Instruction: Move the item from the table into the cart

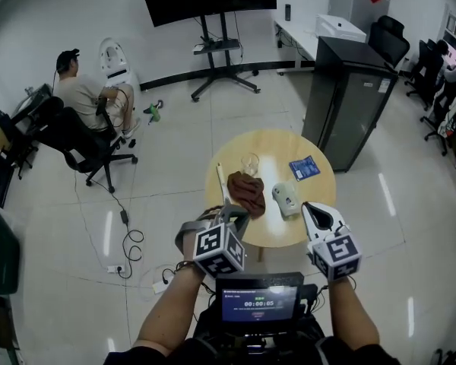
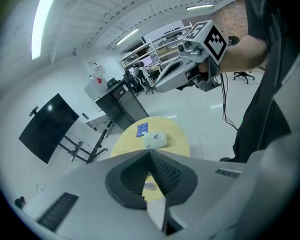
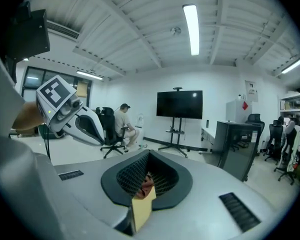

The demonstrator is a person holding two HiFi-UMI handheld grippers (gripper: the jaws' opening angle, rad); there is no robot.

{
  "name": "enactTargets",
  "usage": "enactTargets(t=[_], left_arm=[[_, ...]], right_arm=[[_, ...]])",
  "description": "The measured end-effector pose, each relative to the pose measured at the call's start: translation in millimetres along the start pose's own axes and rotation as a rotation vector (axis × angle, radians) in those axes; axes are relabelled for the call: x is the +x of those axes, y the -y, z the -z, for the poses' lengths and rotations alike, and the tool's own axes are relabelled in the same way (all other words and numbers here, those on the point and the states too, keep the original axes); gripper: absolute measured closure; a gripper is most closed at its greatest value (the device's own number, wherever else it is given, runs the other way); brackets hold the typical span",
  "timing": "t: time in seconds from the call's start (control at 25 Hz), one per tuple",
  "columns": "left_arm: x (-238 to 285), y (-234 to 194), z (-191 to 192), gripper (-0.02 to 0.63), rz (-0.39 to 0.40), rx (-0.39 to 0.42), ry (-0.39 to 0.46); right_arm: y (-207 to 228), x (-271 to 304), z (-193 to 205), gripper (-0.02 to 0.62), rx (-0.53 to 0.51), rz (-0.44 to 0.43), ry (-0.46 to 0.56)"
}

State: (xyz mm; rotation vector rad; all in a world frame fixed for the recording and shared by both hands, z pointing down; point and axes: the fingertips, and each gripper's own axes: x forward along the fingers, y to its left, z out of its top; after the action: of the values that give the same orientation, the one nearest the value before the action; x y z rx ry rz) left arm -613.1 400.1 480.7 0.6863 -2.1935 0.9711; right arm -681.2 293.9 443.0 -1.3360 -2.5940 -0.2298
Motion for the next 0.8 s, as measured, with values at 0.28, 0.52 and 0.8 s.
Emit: enactTargets(t=[0.28, 0.52, 0.8], left_arm=[[34, -143, 105, 0.62, -0.009, -0.027, -0.015], [76, -232, 142, 0.62, -0.014, -0.065, -0.044], [131, -313, 150, 0.618, -0.04, -0.109, -0.074]], right_arm=[[-30, 176, -34, 0.614, -0.026, -0.068, -0.049], [-10, 284, -58, 0.517, -0.073, -0.118, -0.116], [24, 392, -54, 0.377, -0.138, -0.287, -0.224]])
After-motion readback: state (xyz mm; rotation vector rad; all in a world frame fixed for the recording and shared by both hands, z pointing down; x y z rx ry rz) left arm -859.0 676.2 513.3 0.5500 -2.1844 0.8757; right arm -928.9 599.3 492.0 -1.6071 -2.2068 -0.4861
